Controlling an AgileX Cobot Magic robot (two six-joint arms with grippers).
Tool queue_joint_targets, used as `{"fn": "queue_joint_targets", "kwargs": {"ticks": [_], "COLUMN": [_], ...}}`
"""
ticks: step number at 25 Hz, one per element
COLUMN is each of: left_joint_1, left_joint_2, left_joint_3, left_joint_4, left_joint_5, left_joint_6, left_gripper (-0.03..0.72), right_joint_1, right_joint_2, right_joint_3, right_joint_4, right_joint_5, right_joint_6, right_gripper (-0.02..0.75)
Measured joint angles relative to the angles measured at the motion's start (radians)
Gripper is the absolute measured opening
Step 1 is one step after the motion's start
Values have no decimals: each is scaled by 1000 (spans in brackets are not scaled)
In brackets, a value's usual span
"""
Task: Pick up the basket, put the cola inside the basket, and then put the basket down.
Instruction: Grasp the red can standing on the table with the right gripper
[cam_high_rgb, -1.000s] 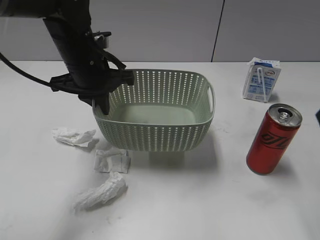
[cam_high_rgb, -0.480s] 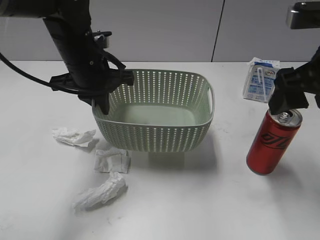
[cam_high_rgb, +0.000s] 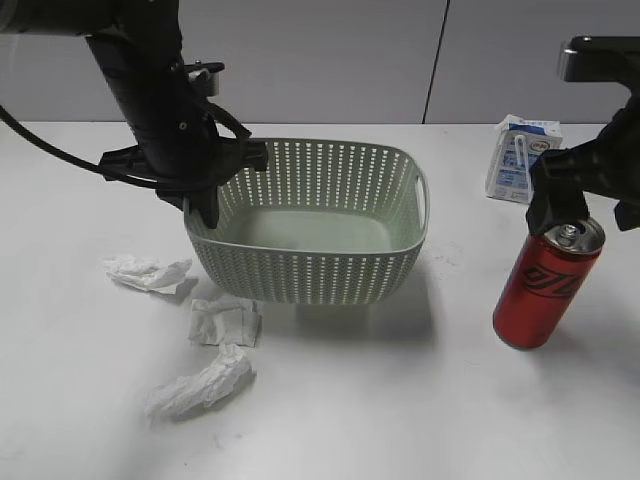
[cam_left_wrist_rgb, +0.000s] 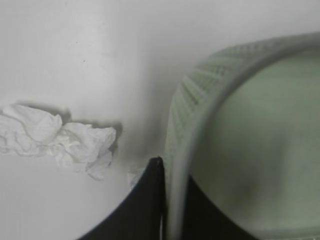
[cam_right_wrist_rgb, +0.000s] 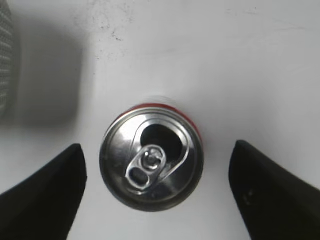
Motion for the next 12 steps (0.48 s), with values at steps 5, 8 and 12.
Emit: {"fn": "queue_joint_targets", "kwargs": {"ticks": [5, 8, 12], "left_joint_1": [0, 0, 0], "left_joint_2": [0, 0, 0], "left_joint_3": [0, 0, 0], "left_joint_4": [1, 1, 2], "left_joint_5": [0, -2, -2], "left_joint_6": [2, 2, 3], "left_gripper": [-3, -3, -3], "right_joint_1": [-6, -7, -7], "right_joint_2": [36, 76, 125], "right_joint_3": [0, 0, -1], "right_joint_4": [14, 16, 17], "right_joint_5": [-42, -42, -42], "right_joint_6": [1, -1, -3], "right_gripper": [675, 675, 667]}}
